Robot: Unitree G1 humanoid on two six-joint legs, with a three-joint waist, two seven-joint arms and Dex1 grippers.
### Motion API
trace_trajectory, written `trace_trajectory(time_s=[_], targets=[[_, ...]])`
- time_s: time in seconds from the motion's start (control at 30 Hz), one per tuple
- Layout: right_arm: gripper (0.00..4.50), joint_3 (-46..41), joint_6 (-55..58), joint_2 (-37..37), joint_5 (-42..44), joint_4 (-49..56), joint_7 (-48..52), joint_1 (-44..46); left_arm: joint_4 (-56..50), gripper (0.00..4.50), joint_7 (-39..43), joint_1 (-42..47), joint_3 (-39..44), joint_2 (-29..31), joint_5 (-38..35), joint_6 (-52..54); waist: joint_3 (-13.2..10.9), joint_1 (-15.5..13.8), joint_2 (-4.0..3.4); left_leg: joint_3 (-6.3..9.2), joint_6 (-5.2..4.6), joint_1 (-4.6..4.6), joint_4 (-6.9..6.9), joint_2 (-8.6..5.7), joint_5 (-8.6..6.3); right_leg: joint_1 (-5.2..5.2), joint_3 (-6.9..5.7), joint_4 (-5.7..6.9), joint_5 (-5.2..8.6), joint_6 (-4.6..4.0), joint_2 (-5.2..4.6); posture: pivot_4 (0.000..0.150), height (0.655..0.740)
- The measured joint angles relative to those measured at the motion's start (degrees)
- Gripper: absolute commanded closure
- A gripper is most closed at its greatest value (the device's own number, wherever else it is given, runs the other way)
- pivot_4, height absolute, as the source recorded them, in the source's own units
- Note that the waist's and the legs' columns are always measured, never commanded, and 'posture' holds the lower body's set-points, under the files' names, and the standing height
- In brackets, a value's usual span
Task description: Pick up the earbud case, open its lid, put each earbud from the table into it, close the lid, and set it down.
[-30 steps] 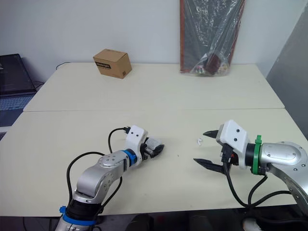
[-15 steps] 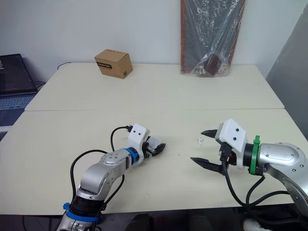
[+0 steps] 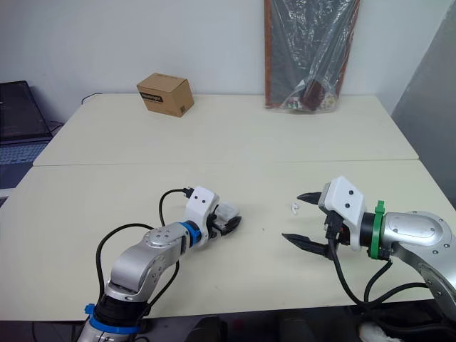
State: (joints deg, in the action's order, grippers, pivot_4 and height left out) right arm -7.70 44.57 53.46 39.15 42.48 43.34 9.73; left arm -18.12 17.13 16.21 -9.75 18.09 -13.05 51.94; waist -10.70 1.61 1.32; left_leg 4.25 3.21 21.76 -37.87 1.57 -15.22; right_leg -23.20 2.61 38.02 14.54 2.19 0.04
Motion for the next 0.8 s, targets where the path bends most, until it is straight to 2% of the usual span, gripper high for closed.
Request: trace_trajectory(time_s=[0.17, 0.53, 0.6, 0.67, 0.8], targets=[[0.0, 0.0, 0.0, 0.0, -0.01, 0.0, -0.01, -0.04, 0.22, 1.73, -0.23, 0.01, 0.51, -0.42, 0.21, 0.07, 0.0, -0.05, 0.0, 0.0, 0.0, 0.01, 0.0, 0.0, 0.0, 0.0, -0.01, -0.01, 0.0, 0.0, 0.0, 0.15, 0.74], [0.0, 0.0, 0.52, -0.53, 0.85, -0.01, -0.16, 0.63, 0.87, 1.73, 1.58, -0.09, 2.96, -0.87, -1.64, -0.24, 0.0, -0.02, 0.0, 0.0, 0.0, 0.01, 0.0, 0.0, 0.0, -0.01, -0.01, -0.01, 0.0, 0.0, 0.0, 0.15, 0.74], [0.0, 0.01, 3.41, -2.51, 4.66, -0.92, -1.61, 3.93, 1.7, 1.73, 5.16, -0.4, 5.13, 0.61, -4.09, -1.04, -0.01, 0.18, 0.01, 0.0, 0.0, 0.02, 0.01, 0.04, 0.0, -0.05, -0.01, 0.0, -0.01, -0.02, 0.03, 0.15, 0.74], [0.0, -0.2, 8.11, -6.61, 11.83, -3.78, -4.83, 9.58, 3.4, 1.73, 11.36, -0.49, 6.9, 5.28, -6.59, -3.21, -0.03, 0.55, 0.02, -0.01, 0.0, 0.01, 0.01, 0.14, 0.0, -0.09, 0.0, 0.04, -0.08, -0.15, 0.15, 0.15, 0.74], [0.0, 0.12, 19.54, -11.9, 21.77, -11.24, -14.29, 18.08, 8.17, 1.73, 22.07, 2.01, 12.18, 11.3, -9.55, -12.42, -0.07, 0.08, -0.03, 0.05, -0.01, 0.11, 0.01, 0.14, 0.01, -0.14, -0.06, 0.01, -0.08, -0.2, 0.15, 0.15, 0.74]])
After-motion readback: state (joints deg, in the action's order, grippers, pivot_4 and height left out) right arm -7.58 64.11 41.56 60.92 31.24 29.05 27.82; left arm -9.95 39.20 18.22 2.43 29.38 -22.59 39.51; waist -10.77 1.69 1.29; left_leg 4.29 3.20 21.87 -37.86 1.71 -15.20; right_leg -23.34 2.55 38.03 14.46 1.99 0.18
